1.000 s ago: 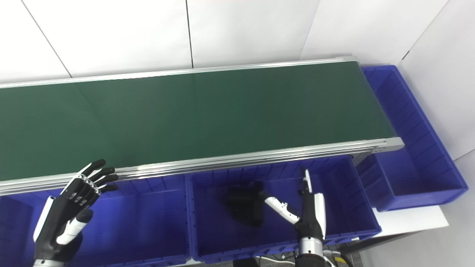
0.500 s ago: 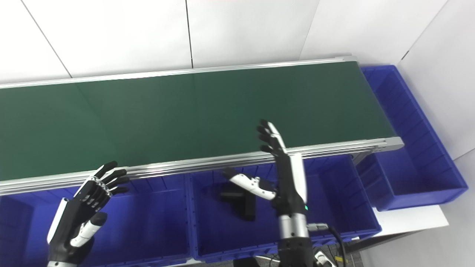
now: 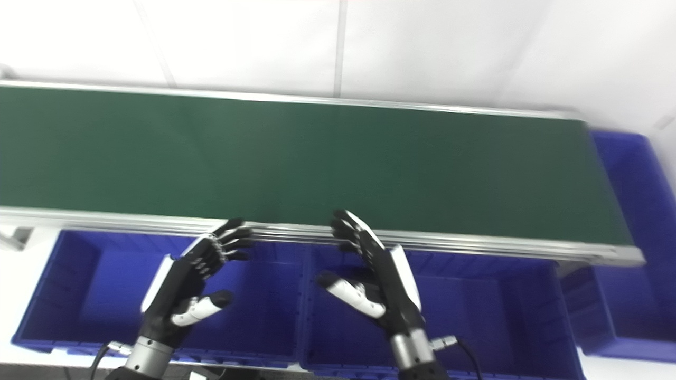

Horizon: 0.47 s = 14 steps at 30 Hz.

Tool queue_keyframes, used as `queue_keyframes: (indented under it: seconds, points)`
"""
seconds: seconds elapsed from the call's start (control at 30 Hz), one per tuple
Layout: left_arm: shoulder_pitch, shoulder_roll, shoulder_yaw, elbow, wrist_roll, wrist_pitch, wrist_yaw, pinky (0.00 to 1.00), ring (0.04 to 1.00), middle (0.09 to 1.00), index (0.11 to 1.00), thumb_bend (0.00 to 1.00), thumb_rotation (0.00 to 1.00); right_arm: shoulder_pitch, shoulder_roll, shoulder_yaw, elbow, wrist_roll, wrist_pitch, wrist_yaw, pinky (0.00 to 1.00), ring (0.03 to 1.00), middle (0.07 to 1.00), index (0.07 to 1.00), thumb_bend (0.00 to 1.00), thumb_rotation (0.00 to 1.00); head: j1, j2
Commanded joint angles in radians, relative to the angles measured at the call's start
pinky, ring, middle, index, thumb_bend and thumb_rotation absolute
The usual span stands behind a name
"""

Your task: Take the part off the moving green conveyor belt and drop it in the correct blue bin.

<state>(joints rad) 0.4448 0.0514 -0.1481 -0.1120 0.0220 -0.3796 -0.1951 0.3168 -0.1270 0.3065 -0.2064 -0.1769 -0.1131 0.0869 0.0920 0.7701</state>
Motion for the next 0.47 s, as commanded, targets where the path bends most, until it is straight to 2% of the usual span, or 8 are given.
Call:
queue_keyframes:
  seconds: [0.0,0.2,0.43]
  points:
    - [-0.005,-0.009,-0.011,-0.011,0.022,-0.042,0.015,0.71,0.782,0.821,0.854,0.84,0.63,0.001,-0.01,-0.01,-0.01,0.034,-0.09,0.015,0.72,0.801,0.82,0.866,0.72,0.67,0.012,-0.006]
    - [-0.011,-0.011,-0.029,-0.011,0.048,-0.026,0.02,0.73,0.8,0.841,0.874,0.84,0.64,0.013,-0.035,-0.028,0.01,0.05,-0.141,0.027,0.72,0.807,0.827,0.871,0.71,0.69,0.03,-0.013]
    - [-0.011,-0.008,-0.039,-0.013,0.052,-0.019,0.03,0.74,0.811,0.853,0.884,0.84,0.64,0.018,-0.042,-0.04,0.026,0.049,-0.16,0.034,0.76,0.835,0.855,0.892,0.73,0.7,0.018,-0.02]
